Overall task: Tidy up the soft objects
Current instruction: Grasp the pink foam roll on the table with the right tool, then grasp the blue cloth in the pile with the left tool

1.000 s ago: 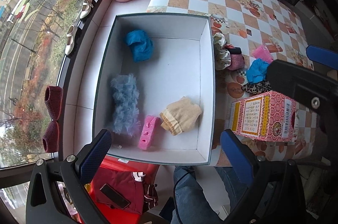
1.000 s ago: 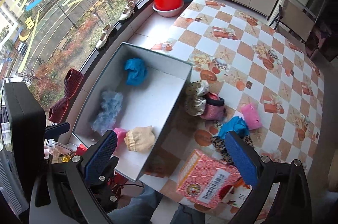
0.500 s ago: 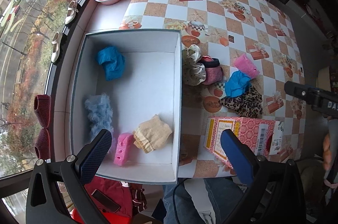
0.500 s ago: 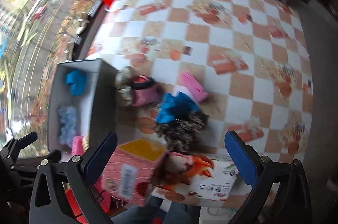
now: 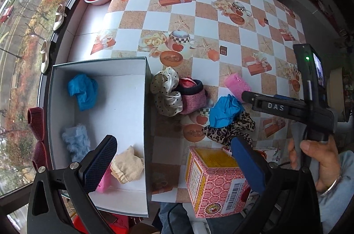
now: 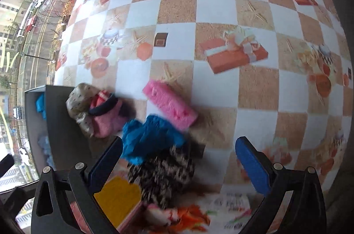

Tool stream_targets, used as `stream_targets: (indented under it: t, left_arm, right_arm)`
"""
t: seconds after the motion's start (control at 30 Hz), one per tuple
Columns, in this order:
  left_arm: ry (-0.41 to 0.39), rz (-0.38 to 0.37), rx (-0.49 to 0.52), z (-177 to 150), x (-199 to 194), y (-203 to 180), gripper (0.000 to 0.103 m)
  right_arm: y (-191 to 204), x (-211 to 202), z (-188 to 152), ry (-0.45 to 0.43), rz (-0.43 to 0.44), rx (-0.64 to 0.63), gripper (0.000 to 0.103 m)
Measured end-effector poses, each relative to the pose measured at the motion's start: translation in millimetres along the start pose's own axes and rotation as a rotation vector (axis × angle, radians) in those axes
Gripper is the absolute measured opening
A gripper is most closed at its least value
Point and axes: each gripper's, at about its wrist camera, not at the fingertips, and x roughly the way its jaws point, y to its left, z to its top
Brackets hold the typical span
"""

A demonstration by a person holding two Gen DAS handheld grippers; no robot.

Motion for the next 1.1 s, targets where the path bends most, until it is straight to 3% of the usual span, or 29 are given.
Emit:
stream_targets:
  t: [0.23, 0.27, 0.33, 0.4, 0.43, 0.53, 0.67, 0.87, 1.1]
  left_arm:
    - [0.049, 0.017, -0.003, 10, 15, -20, 0.103]
    - [0.058, 0.021, 0.006, 12, 18, -25, 0.103]
    - [0.075, 0.031, 0.030, 18, 26, -36, 0.103]
    - [0.086, 0.041, 0.060, 22, 33, -47, 0.103]
    - [0.096, 0.049, 0.079, 25, 38, -54, 0.103]
    - [0.123, 0.063, 0.125, 30, 52, -69, 0.103]
    - [0.173, 0.068, 0.172, 38, 75, -87, 0.102]
    - [0.320, 0.030, 0.190, 49, 124, -111, 0.098]
    - [0.423, 0.019, 0.209, 59, 170, -133, 0.093]
  right_arm:
    - [6, 31, 22, 0.033, 0.008, -0.080, 0.100]
    - [7, 34, 23, 0.039, 0.004, -0.096, 0.095]
    - [5, 42, 22, 0.060, 0.020, -0.103, 0.066]
    - [0, 46, 22, 0.080, 0.038, -0.096, 0.055]
    - [-3, 47, 21, 0.083, 0.047, -0.093, 0.041]
    - [-20, 43, 19, 0.074, 0.085, -0.063, 0.031]
    - [-56, 28, 16, 0.043, 0.140, 0.028, 0.031]
    - [-92, -1, 1, -0.007, 0.201, 0.092, 0.031]
    - [-106, -15, -12, -0.031, 0.241, 0.140, 0.031]
